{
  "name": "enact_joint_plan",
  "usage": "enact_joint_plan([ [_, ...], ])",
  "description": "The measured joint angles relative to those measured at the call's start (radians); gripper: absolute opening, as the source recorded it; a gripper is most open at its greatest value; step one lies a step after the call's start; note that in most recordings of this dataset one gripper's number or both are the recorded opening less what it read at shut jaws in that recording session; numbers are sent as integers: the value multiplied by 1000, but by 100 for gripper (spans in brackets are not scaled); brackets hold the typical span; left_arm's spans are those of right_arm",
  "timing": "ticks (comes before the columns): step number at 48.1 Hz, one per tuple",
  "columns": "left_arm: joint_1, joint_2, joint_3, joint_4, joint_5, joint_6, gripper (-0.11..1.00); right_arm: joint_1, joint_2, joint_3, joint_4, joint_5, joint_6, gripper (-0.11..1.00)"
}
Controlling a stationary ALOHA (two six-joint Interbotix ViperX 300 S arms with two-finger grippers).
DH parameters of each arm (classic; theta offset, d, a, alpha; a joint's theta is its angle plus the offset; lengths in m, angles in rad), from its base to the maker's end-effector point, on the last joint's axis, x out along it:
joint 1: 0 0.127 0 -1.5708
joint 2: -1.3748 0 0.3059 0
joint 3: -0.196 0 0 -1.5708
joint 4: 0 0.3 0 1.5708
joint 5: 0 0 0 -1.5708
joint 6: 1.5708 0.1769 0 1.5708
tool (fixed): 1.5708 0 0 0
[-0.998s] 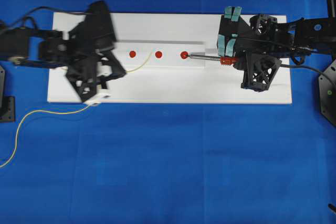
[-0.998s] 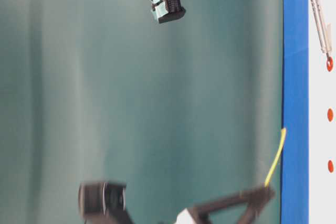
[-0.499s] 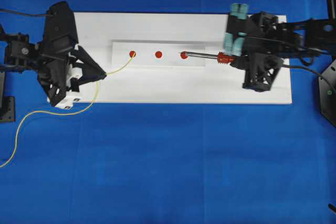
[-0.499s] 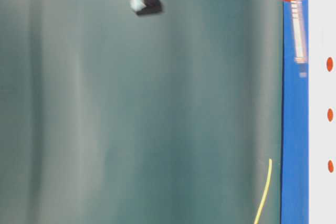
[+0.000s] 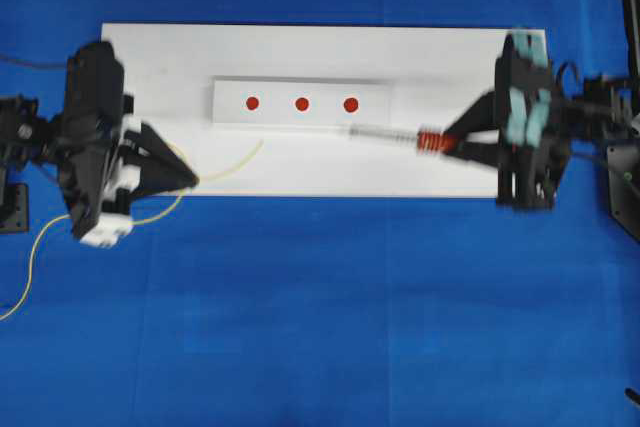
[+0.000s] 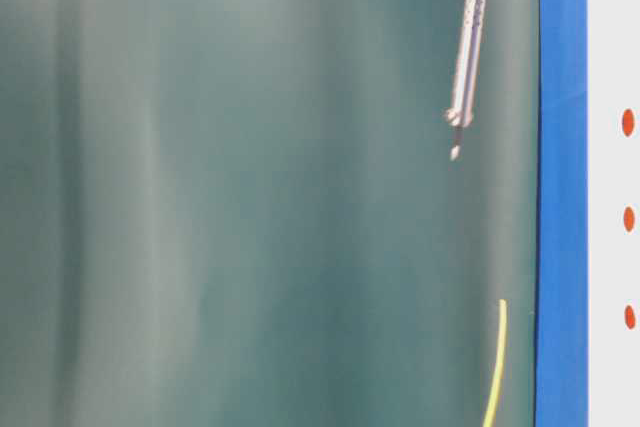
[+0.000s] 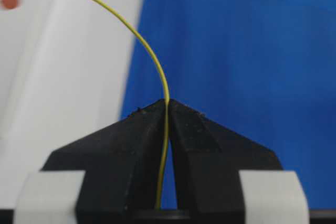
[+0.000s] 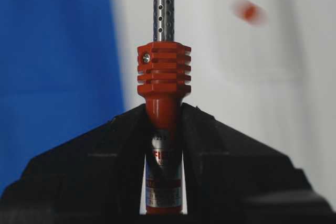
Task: Touch the tip of the soldering iron to the tip of the solder at the mark.
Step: 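Lower the solder wire and iron back onto the blue table, then open both grippers and release the tools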
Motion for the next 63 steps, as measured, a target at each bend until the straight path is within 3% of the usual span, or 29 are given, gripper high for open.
enact_joint_plan([
  [17, -259, 77, 48, -3, -232, -2, 3, 293, 133, -6, 6, -147, 107, 6],
  [25, -322, 215, 48, -2, -316, -2, 3, 364, 244, -5, 12, -268, 144, 6],
  [33, -365, 368, 31, -3, -400, -2, 3, 439, 383, -5, 52, -413, 149, 6],
  [42, -380, 486, 12, -3, -445, -2, 3, 448, 531, -23, 107, -460, 149, 6],
  [57, -380, 518, -11, -3, -410, 5, 3, 454, 583, -46, 117, -477, 150, 7],
  [60, -382, 520, -17, -3, -380, 3, 9, 454, 583, -46, 117, -477, 150, 10],
  [63, -382, 522, -23, -3, -356, 3, 23, 454, 583, -48, 118, -477, 150, 22],
])
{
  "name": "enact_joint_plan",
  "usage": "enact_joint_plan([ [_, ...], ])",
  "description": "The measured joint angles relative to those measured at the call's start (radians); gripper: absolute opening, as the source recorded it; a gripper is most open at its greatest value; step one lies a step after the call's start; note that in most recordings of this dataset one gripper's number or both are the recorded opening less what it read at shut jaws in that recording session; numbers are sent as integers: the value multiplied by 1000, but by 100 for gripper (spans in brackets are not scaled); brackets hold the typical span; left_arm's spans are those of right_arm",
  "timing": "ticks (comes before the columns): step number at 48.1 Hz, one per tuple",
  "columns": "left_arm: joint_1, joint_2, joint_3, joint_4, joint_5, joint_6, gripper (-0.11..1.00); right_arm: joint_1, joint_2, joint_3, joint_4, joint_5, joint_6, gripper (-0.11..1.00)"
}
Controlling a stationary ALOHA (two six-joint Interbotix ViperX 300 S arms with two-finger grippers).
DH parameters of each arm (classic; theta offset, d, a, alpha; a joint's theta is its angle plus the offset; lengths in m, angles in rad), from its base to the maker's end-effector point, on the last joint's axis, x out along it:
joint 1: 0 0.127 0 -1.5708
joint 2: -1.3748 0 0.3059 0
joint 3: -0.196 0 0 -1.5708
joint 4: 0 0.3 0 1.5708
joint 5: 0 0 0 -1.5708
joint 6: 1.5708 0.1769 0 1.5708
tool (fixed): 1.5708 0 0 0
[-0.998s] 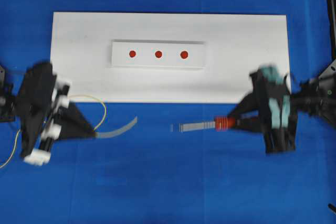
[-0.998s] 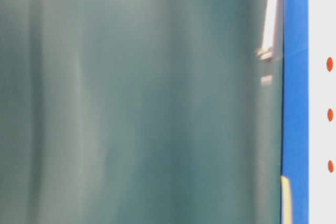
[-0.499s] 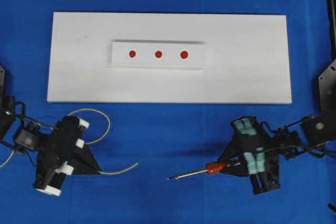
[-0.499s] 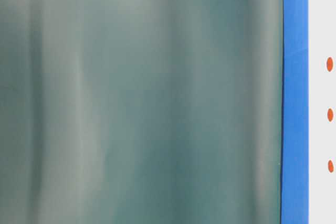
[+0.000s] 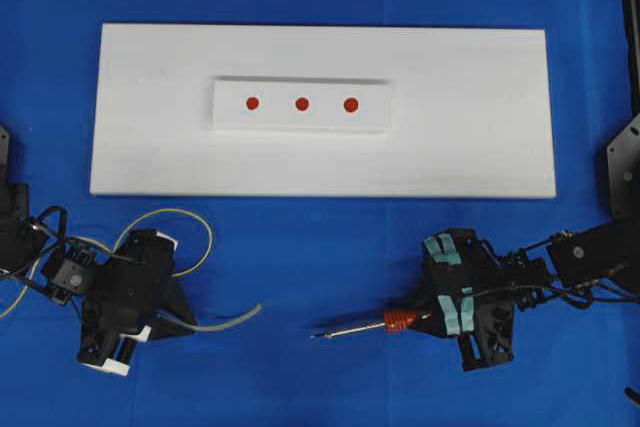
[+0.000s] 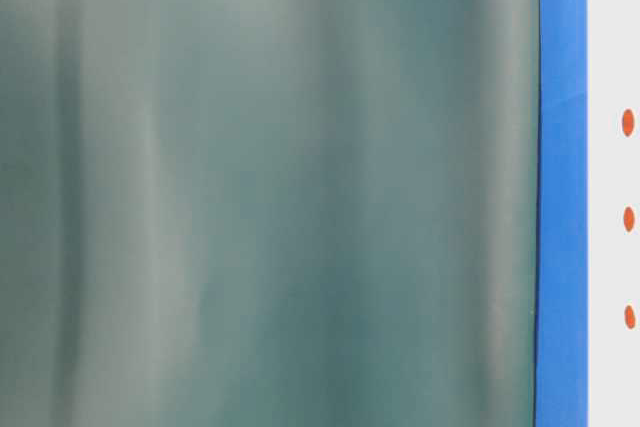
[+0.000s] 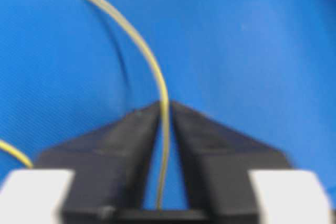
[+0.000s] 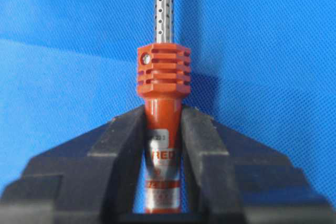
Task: Touch the tip of the soldering iron to the tip of the solder at the mark.
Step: 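Open both grippers and release the tools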
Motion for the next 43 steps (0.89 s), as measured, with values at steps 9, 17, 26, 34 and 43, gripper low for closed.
enact_joint_plan([
  [9, 0, 0, -12, 0, 46, -2, 78, 2, 0, -12, 2, 3, 0, 78],
  [17, 0, -64, -20, 0, 110, 12, 82, -5, -63, -23, 2, 78, -9, 85],
  [26, 11, -259, -29, 0, 259, 48, 76, -52, -261, -23, -37, 238, -31, 82],
  [34, 75, -462, -18, 0, 368, 114, 76, -140, -472, -23, -144, 396, -48, 82],
  [43, 181, -666, 54, 0, 394, 193, 76, -278, -690, 0, -272, 522, -48, 81],
])
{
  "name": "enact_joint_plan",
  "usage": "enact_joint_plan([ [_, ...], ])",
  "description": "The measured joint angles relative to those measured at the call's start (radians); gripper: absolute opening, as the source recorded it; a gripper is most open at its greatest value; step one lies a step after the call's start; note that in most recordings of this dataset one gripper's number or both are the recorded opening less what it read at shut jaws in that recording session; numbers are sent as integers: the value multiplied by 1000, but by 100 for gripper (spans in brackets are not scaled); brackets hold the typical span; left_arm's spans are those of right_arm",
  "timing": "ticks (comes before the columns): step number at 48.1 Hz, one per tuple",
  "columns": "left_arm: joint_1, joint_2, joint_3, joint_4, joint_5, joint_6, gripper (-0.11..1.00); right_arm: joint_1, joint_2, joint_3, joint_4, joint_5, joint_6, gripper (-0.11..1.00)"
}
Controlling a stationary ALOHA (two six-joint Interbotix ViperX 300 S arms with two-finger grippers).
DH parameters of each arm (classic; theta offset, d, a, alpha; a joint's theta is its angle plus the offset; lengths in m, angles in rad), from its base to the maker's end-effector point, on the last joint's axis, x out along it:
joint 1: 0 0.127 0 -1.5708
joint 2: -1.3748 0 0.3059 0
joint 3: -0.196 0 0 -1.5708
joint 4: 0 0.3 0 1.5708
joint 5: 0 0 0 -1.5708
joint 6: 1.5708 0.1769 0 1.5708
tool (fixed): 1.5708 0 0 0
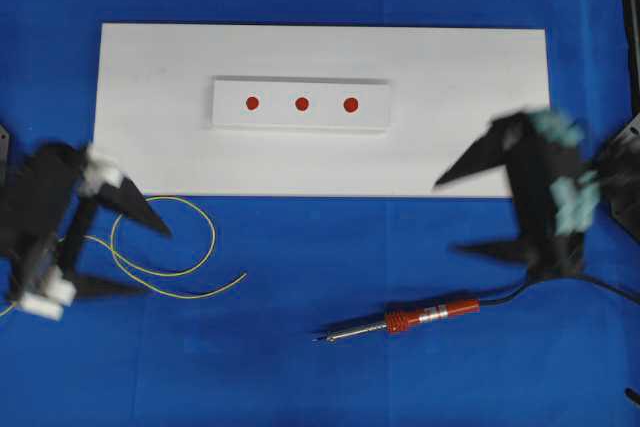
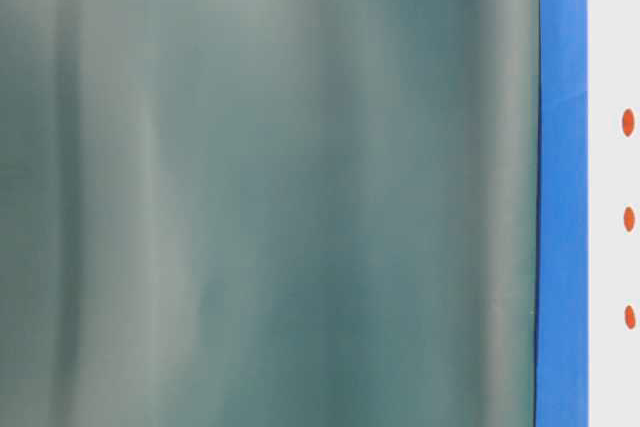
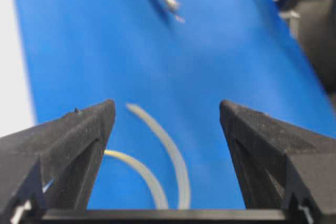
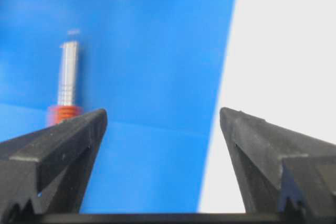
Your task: Touch the tip of the soldering iron to the tip of the solder at the mark.
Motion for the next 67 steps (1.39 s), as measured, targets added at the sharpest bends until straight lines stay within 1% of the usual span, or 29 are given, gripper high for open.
enact_joint_plan([
  [5, 63, -140, 52, 0, 8, 46, 76, -61, -133, 34, -67, 52, -2, 81],
  [9, 98, -252, 94, 2, 11, 78, 76, -95, -239, 69, -100, 81, 0, 81],
  [13, 137, -359, 152, 2, 14, 118, 76, -110, -327, 118, -112, 94, -3, 81],
  [19, 175, -479, 238, 2, 14, 137, 75, -132, -437, 207, -114, 91, 15, 81],
  [23, 189, -538, 284, 2, 17, 146, 75, -137, -476, 256, -109, 77, 34, 80],
  [31, 190, -575, 334, 2, 26, 146, 74, -137, -472, 331, -107, 8, 55, 75],
  [36, 190, -575, 359, 2, 25, 146, 74, -137, -437, 350, -106, -49, 58, 74],
  [45, 190, -575, 362, 2, 21, 146, 74, -141, -376, 367, -107, -114, 60, 74],
  [67, 190, -575, 362, 2, 21, 137, 74, -147, -373, 368, -106, -121, 60, 74],
])
